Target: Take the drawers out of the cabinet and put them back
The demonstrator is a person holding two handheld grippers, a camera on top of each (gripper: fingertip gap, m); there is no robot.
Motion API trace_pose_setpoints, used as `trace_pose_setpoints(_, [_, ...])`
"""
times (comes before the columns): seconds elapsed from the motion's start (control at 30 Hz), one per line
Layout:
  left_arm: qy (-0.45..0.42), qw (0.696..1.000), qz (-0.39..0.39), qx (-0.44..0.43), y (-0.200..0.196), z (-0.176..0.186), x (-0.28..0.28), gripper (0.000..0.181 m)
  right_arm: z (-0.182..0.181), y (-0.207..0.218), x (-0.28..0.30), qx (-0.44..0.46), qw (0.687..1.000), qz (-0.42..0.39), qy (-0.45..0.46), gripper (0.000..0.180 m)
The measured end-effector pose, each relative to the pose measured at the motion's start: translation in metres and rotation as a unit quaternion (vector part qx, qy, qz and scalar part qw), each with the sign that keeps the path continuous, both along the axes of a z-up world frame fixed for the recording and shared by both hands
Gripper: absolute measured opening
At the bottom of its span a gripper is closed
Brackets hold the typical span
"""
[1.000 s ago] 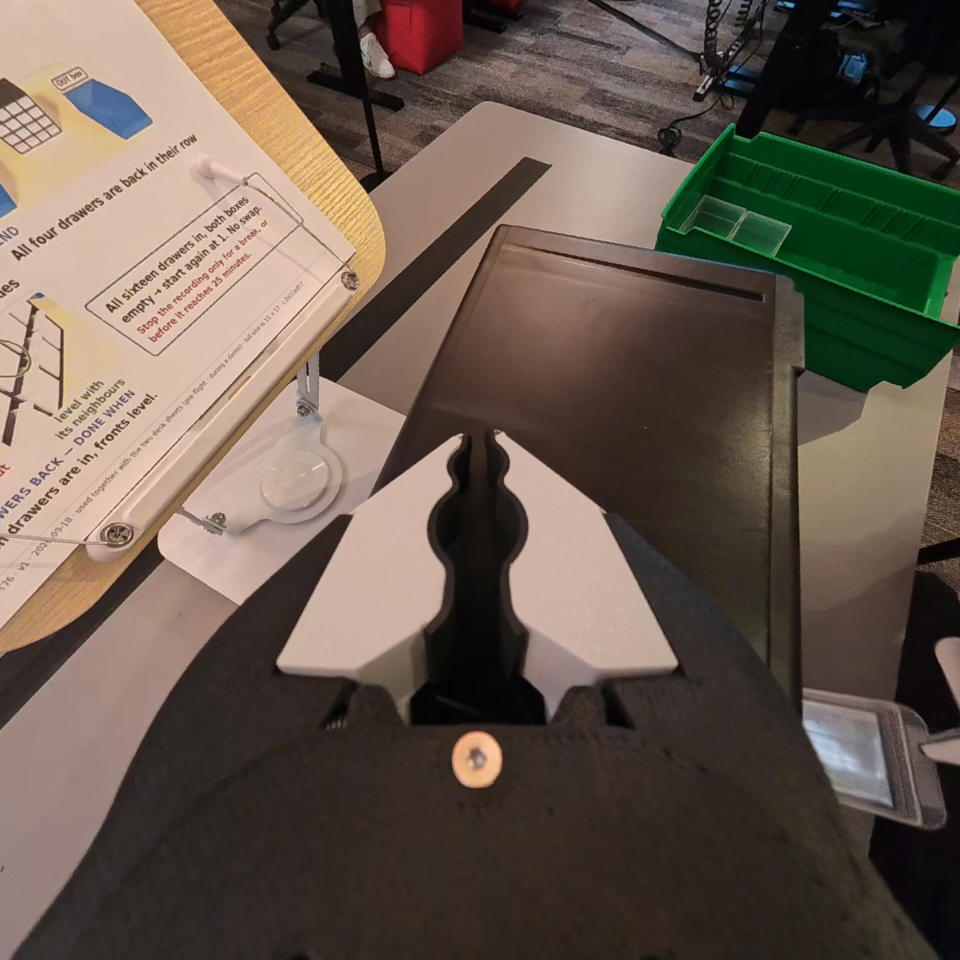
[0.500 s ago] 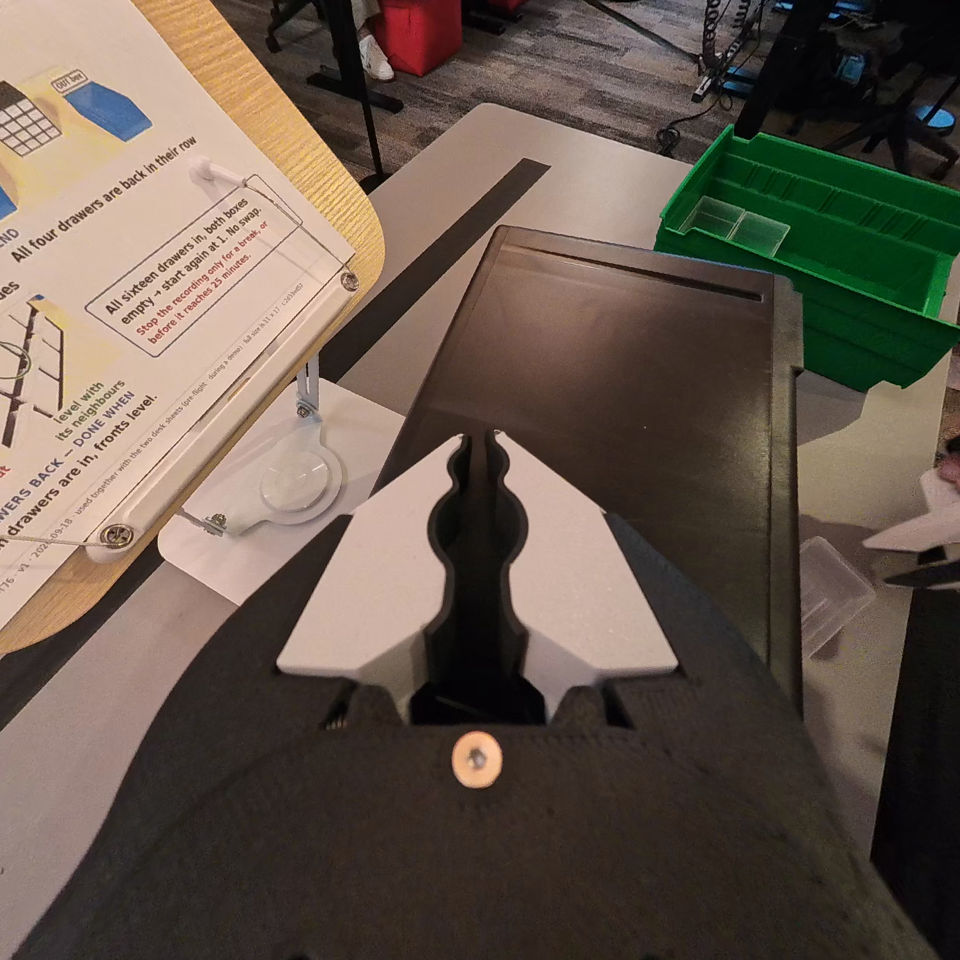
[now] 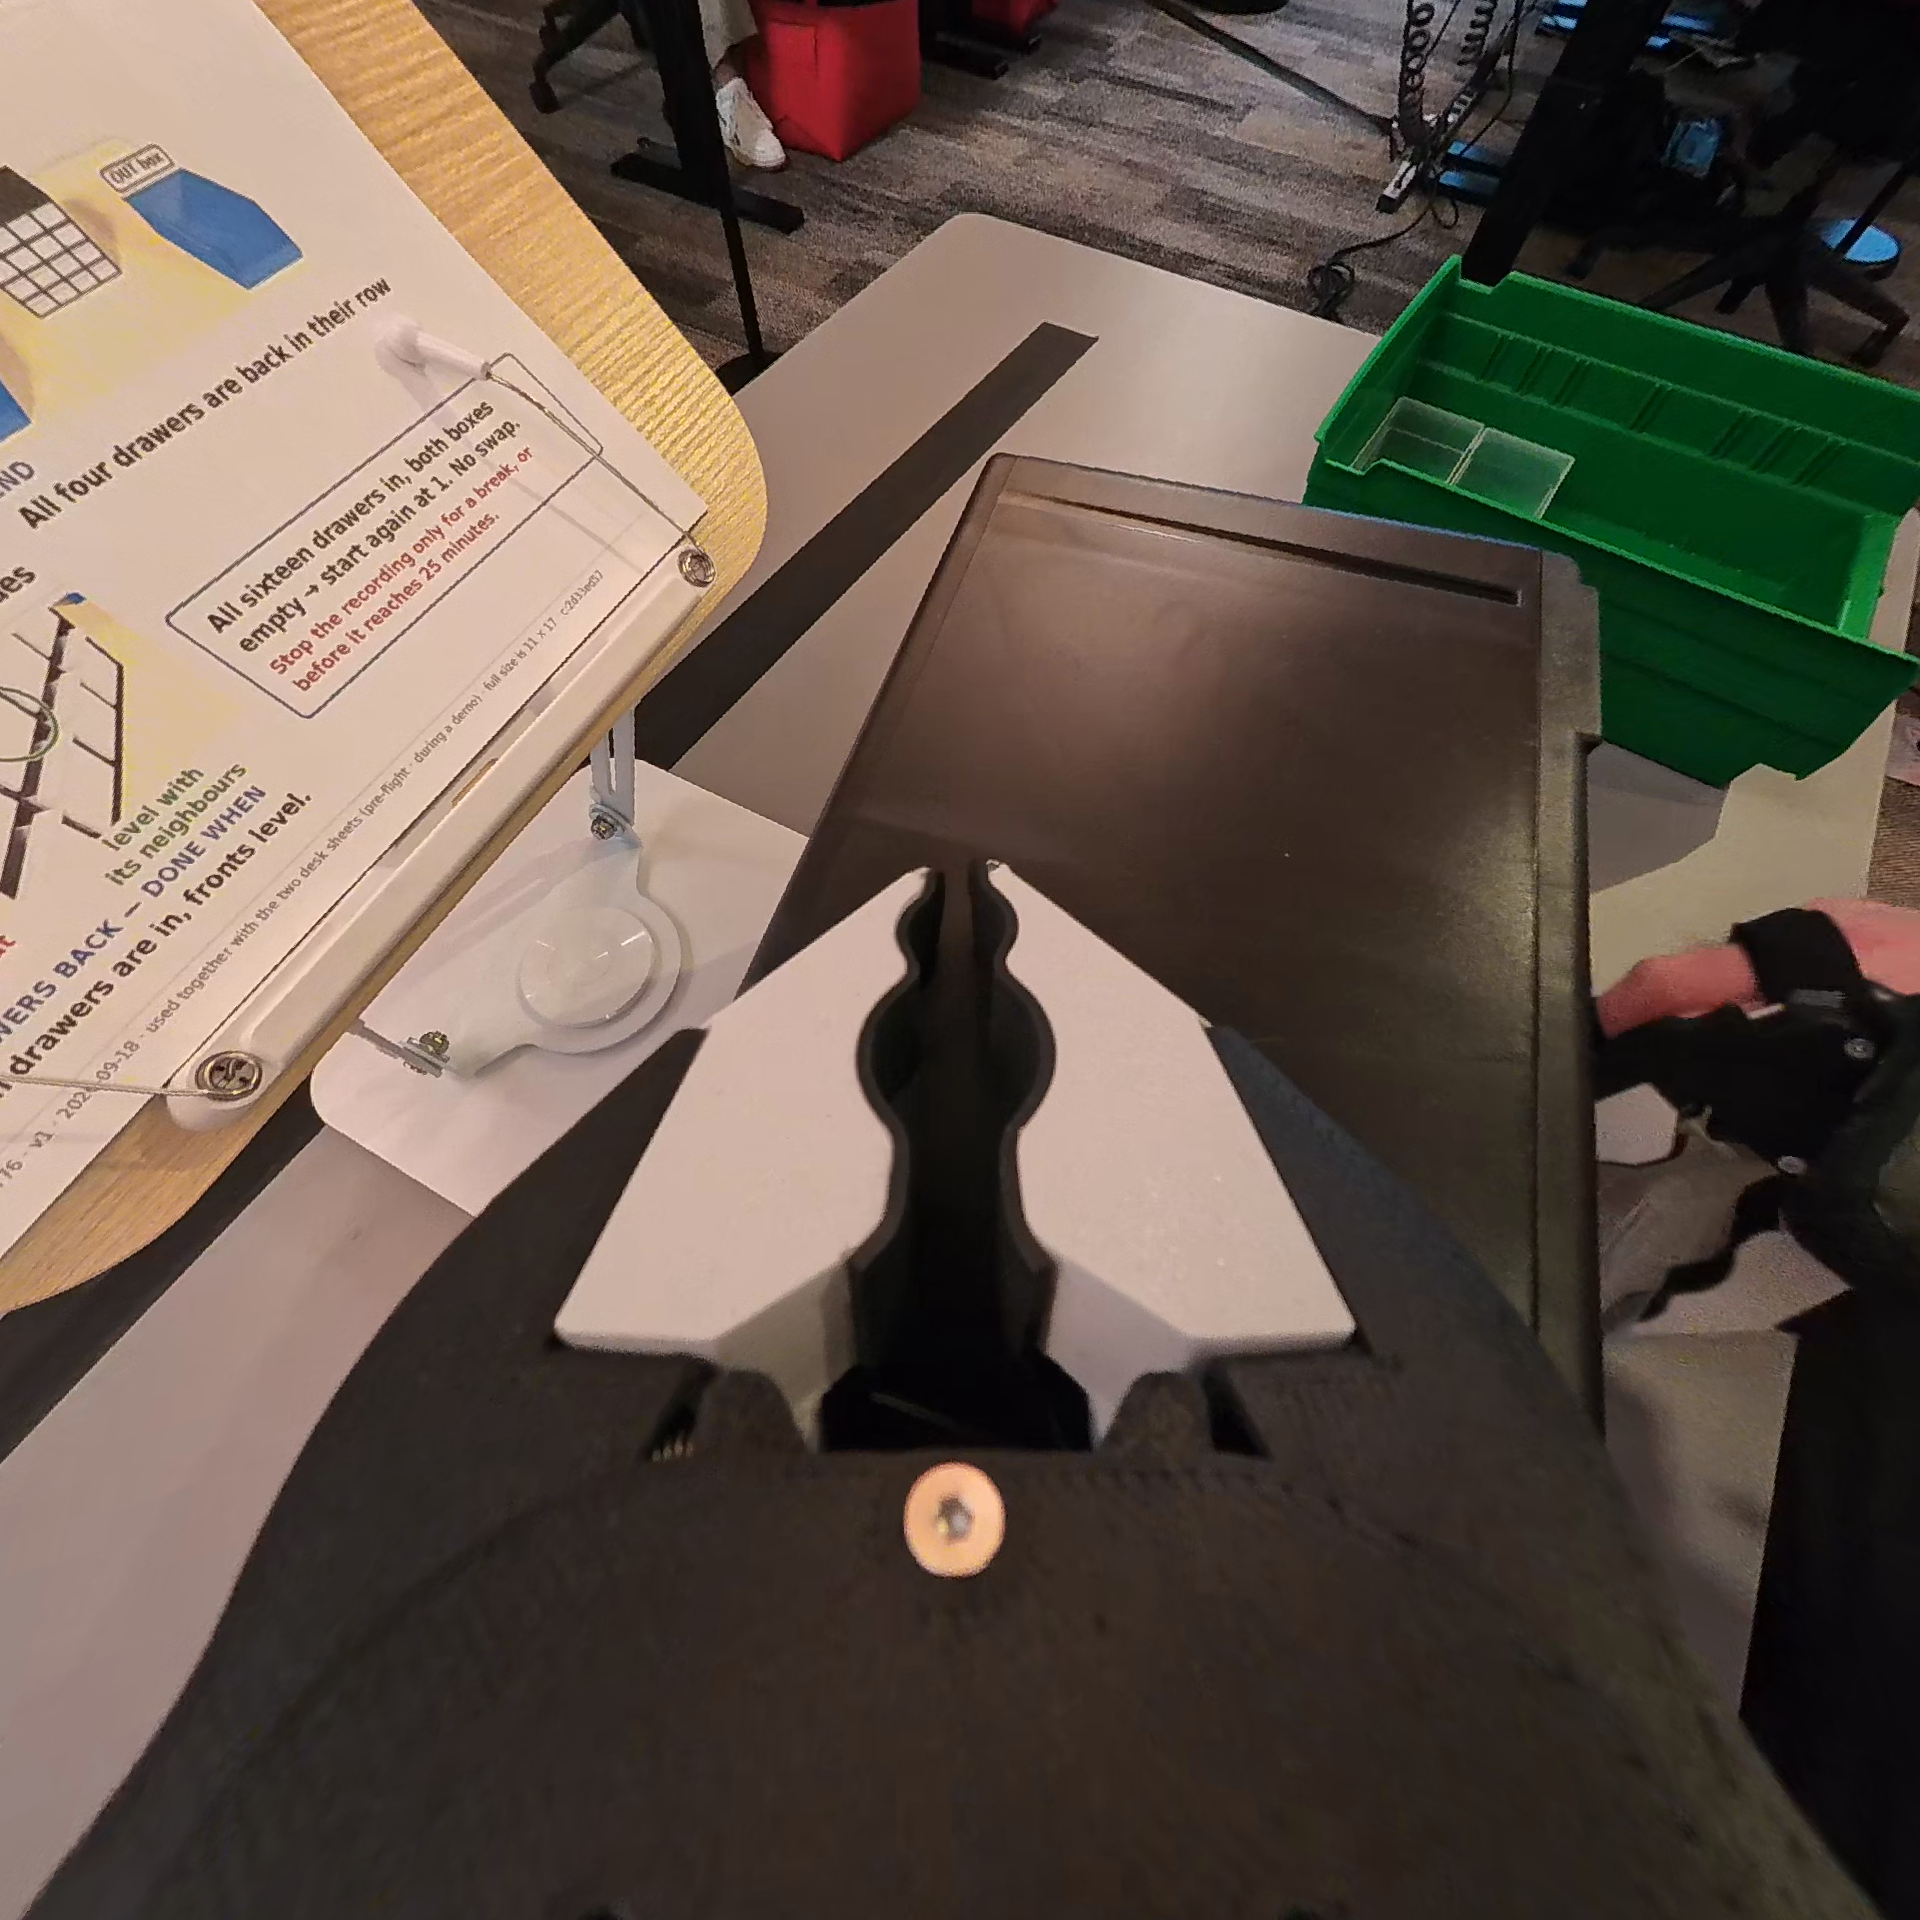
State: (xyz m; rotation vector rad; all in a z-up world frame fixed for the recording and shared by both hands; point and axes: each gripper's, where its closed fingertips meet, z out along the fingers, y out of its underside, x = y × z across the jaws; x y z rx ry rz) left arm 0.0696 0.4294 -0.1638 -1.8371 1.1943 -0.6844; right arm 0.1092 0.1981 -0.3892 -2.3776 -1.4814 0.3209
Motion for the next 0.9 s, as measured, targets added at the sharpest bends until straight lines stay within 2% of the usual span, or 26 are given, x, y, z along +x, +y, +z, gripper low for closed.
trace_pose_setpoints(0.13, [-0.002,1.0,-0.002,0.0,-0.001,0.0,0.0,0.005,0.015,-0.001,0.012,0.017,0.999,0.033,-0.012,0.06])
trace_pose_setpoints(0.27, [-0.002,1.0,-0.001,-0.001,0.0,0.0,0.0,0.004,0.065,-0.001,0.053,0.088,0.994,0.059,-0.015,0.06])
trace_pose_setpoints(0.43, [-0.001,1.0,0.0,-0.001,0.0,0.0,0.0,0.004,0.137,0.021,0.177,0.18,0.981,-0.001,-0.073,0.06])
trace_pose_setpoints(0.53, [-0.001,1.0,0.001,-0.001,0.0,0.0,0.0,0.004,0.16,0.028,0.27,0.206,0.966,-0.043,-0.15,0.06])
trace_pose_setpoints(0.6, [-0.001,1.0,0.001,-0.002,0.0,0.0,0.001,0.004,0.156,0.025,0.326,0.181,0.959,-0.071,-0.205,0.059])
trace_pose_setpoints(0.7, [-0.001,1.0,0.001,-0.002,0.0,0.0,0.001,0.004,0.127,0.018,0.38,0.124,0.957,-0.085,-0.249,0.059])
trace_pose_setpoints(0.9, [-0.001,1.0,0.001,-0.002,0.0,0.0,0.002,0.004,0.055,0.004,0.403,0.037,0.964,-0.034,-0.261,0.059])
